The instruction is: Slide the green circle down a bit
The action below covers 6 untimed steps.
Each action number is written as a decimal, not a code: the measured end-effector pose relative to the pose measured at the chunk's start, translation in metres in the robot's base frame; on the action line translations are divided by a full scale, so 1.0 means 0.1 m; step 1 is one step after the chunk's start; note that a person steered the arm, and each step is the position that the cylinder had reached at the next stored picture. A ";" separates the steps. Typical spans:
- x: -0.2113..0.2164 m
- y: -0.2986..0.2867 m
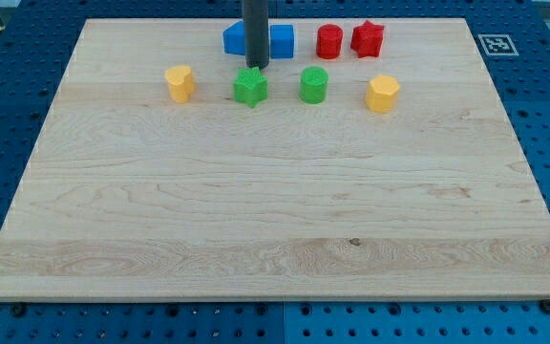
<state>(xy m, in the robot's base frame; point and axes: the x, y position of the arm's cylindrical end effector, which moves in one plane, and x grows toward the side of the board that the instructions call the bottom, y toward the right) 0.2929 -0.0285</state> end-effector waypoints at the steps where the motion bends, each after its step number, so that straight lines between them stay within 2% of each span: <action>1: 0.01 0.18; 3: 0.16 0.68; 6: 0.32 0.76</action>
